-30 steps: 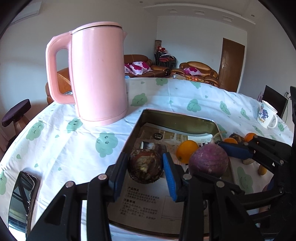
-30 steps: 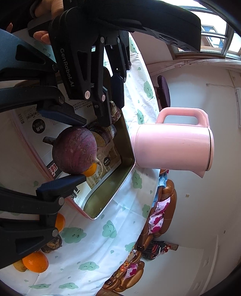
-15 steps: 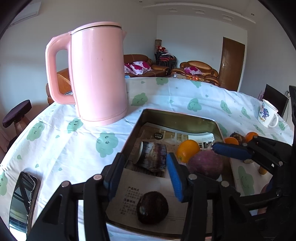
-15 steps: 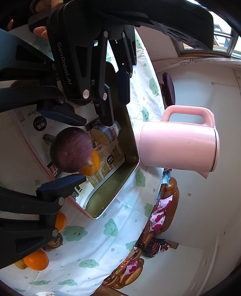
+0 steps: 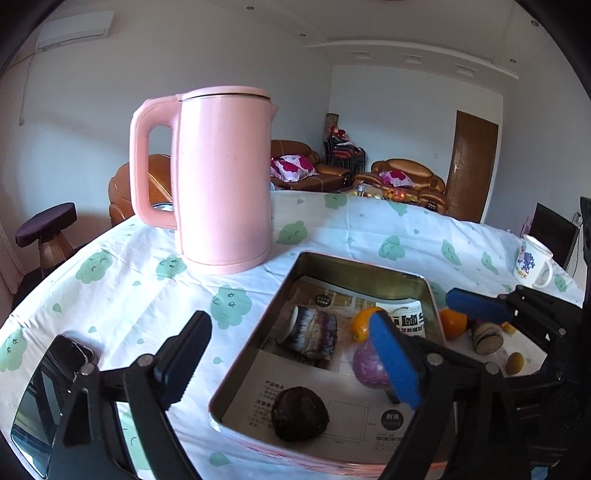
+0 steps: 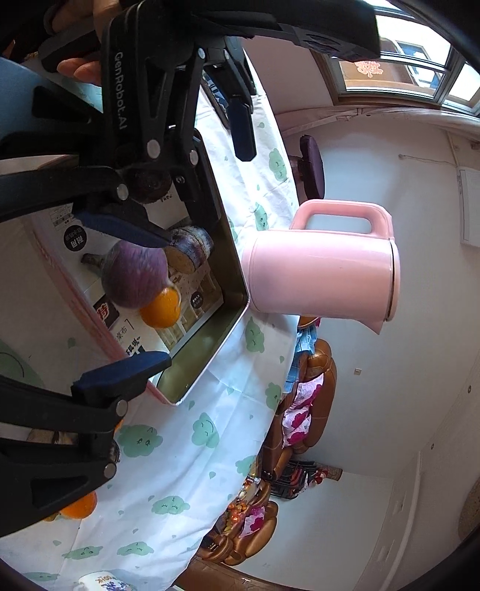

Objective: Organize fruits
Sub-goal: 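Open the right tool to drop the purple beet into the tin box, then move the left tool to the cut taro piece while the right tool approaches a small brown fruit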

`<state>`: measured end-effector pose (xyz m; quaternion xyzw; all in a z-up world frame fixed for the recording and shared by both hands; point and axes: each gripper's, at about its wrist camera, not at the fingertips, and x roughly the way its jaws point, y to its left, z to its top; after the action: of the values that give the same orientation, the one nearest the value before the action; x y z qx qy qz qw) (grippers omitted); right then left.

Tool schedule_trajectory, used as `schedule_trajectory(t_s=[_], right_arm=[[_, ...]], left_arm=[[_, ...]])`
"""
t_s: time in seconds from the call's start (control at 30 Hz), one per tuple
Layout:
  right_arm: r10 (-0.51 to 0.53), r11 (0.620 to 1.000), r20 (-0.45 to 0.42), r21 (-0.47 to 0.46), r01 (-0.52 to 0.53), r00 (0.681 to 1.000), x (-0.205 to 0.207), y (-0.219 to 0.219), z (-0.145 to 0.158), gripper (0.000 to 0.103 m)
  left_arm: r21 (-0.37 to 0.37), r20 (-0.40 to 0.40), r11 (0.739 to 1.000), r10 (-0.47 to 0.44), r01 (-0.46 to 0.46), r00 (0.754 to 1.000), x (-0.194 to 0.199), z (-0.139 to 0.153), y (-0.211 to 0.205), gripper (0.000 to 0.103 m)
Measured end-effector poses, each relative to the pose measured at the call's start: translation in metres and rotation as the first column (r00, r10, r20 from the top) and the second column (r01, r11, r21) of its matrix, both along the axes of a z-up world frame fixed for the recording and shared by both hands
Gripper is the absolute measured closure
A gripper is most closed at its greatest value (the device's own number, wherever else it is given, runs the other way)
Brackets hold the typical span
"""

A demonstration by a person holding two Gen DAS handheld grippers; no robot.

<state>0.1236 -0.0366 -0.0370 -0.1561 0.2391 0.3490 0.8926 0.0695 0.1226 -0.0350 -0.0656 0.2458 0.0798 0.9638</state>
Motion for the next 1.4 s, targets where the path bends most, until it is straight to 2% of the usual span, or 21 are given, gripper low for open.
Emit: schedule_trajectory(t_s=[0.13, 0.23, 0.33, 0.53, 0.7, 0.93, 1.07, 1.17, 1.27, 1.4], right_arm=[[-0.035, 0.999, 0.029, 0.014, 0.034, 0.999, -0.007, -0.030, 0.014, 0.042], [-0.102, 0.995, 0.027, 0.013, 0.101, 0.994, -0.005, -0.064, 0.018, 0.042], [-0.186, 0.983, -0.010, 0.007, 0.186, 0.983, 0.001, -0.100, 0.014, 0.042], [-0.273, 0.962, -0.079, -0.045, 0.270, 0.959, 0.006, -0.149, -0.003, 0.042], [-0.284, 0.959, -0.108, -0.057, 0.279, 0.953, 0.008, -0.154, -0.012, 0.042], [-0.194, 0.980, -0.182, -0.088, 0.180, 0.964, 0.011, -0.143, -0.027, 0.042], [-0.189, 0.979, -0.195, -0.112, 0.170, 0.962, 0.011, -0.138, -0.031, 0.042], [-0.183, 0.978, -0.234, -0.140, 0.154, 0.955, 0.015, -0.135, -0.037, 0.074], [-0.172, 0.981, -0.240, -0.129, 0.144, 0.955, 0.015, -0.137, -0.037, 0.074], [-0.220, 0.974, -0.218, -0.096, 0.203, 0.951, 0.018, -0.149, -0.030, 0.074]], left_arm=[[0.014, 0.024, 1.000, -0.008, 0.007, 1.000, -0.006, 0.008, -0.008, 0.011], [0.020, 0.036, 0.999, -0.032, 0.031, 0.999, -0.009, 0.014, -0.020, 0.011], [0.037, 0.038, 0.997, -0.063, 0.061, 0.997, -0.009, 0.015, -0.036, 0.008], [0.072, 0.021, 0.990, -0.126, 0.125, 0.992, -0.004, 0.011, -0.068, 0.007], [0.097, -0.010, 0.979, -0.177, 0.177, 0.984, 0.002, 0.005, -0.094, 0.007], [0.116, -0.042, 0.966, -0.229, 0.233, 0.972, 0.011, 0.003, -0.120, 0.007], [0.125, -0.052, 0.958, -0.253, 0.257, 0.966, 0.016, 0.005, -0.130, 0.007], [0.139, -0.063, 0.951, -0.270, 0.276, 0.961, 0.020, 0.005, -0.138, 0.007], [0.139, -0.073, 0.945, -0.287, 0.294, 0.955, 0.025, 0.006, -0.145, 0.007], [0.125, -0.099, 0.935, -0.320, 0.330, 0.942, 0.036, 0.004, -0.155, 0.007]])
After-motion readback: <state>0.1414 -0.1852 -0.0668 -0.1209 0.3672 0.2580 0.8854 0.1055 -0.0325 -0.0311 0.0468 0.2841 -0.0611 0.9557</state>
